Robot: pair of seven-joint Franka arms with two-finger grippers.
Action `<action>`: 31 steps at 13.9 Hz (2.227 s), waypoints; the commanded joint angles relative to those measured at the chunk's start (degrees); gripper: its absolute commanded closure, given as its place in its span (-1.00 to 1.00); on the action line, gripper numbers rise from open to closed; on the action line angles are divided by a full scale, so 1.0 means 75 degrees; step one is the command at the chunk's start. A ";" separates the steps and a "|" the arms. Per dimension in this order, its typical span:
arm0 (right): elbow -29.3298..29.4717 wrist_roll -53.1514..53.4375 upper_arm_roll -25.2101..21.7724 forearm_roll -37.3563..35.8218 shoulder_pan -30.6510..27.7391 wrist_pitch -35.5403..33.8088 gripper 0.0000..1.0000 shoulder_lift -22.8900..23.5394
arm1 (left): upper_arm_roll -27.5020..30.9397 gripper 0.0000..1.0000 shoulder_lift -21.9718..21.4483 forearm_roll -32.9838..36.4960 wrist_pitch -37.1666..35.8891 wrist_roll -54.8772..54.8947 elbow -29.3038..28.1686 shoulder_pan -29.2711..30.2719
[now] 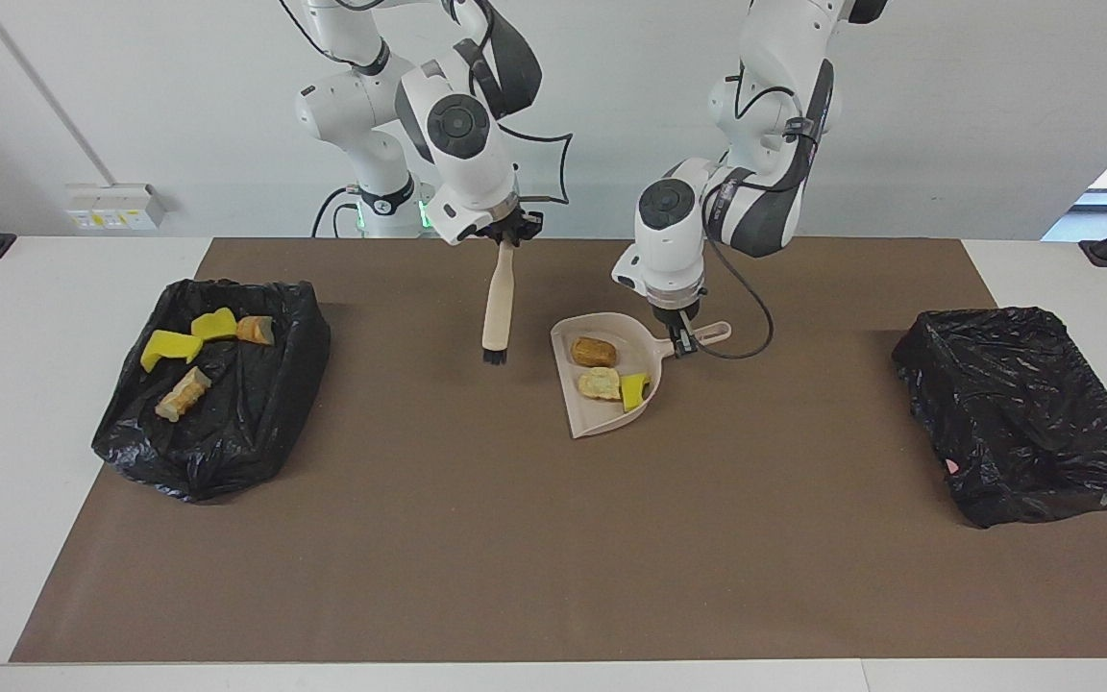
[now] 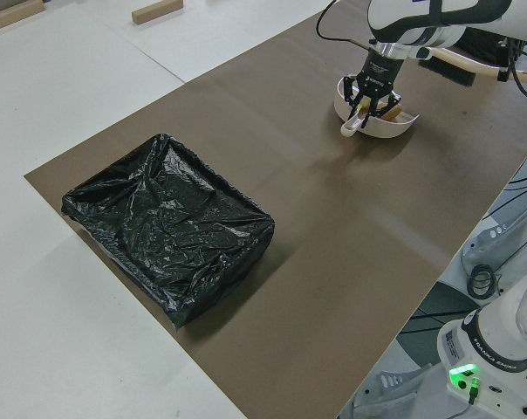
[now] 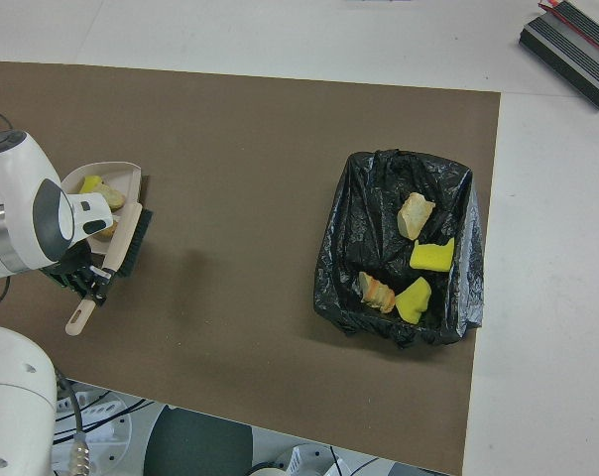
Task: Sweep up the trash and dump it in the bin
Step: 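Carry the dustpan with the left gripper while the right gripper withdraws, then tilt the dustpan with the left gripper to dump trash into the bin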
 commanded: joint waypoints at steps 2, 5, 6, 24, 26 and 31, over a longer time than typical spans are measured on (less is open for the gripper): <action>-0.0330 0.0709 0.0019 0.0045 0.0625 0.0785 1.00 0.0026 | 0.1076 1.00 -0.0908 -0.0107 -0.0012 0.1545 -0.0080 -0.0023; -0.0318 0.0956 0.0019 0.0547 0.1071 0.1254 1.00 0.0354 | 0.2260 1.00 -0.1121 -0.0471 -0.0012 0.3219 0.0376 -0.0070; -0.0330 0.0992 0.0019 0.0561 0.1269 0.1395 1.00 0.0460 | 0.2565 1.00 -0.1098 -0.0517 0.0069 0.3944 0.0564 -0.0059; -0.1314 0.1004 0.0019 0.0760 0.1916 0.2826 1.00 0.1035 | 0.6306 1.00 0.0987 -0.1281 0.0069 0.8215 0.3751 0.0782; -0.1314 0.1016 0.0019 0.0772 0.1904 0.2837 1.00 0.1047 | 0.6306 1.00 0.1105 -0.0918 0.0513 0.8683 0.3811 0.0996; -0.1244 0.0910 0.0019 0.0772 0.1869 0.2826 -0.22 0.1117 | 0.6365 1.00 0.1188 0.0510 0.0994 0.8488 0.3765 0.1055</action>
